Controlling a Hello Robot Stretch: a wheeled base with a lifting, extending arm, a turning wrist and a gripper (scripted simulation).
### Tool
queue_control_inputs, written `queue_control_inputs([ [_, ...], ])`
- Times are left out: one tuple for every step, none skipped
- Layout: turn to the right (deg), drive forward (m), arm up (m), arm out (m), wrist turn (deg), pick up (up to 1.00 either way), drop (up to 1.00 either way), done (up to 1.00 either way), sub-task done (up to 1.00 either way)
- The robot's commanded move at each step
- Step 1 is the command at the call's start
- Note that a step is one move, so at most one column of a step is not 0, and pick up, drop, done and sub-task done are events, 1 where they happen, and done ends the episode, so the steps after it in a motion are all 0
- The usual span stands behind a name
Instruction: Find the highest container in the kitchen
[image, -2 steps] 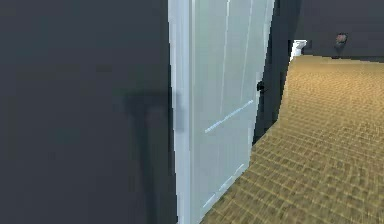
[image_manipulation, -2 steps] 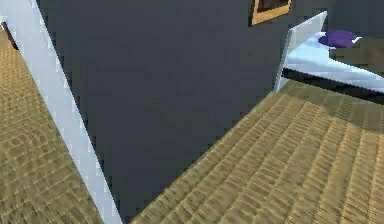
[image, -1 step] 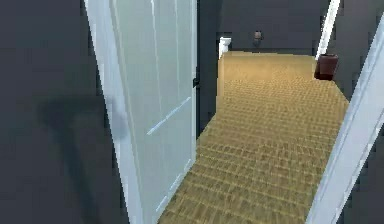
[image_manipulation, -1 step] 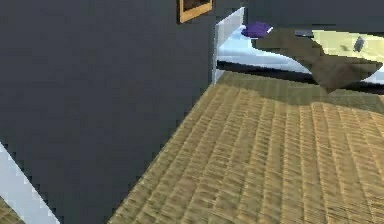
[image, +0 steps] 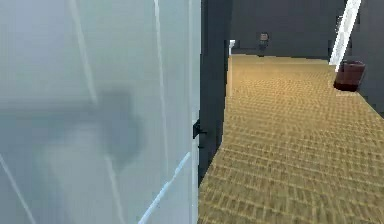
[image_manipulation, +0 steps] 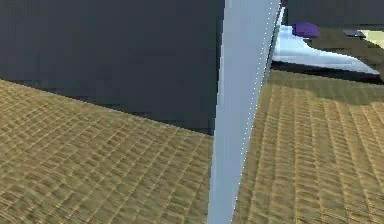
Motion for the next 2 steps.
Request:
queue_control_inputs([
  [21.0,0.00,0.00,0.00,0.0,0.00,0.00,0.00,0.00],
  [0.0,0.15,0.00,0.00,0.0,0.00,0.00,0.00,0.00],
])
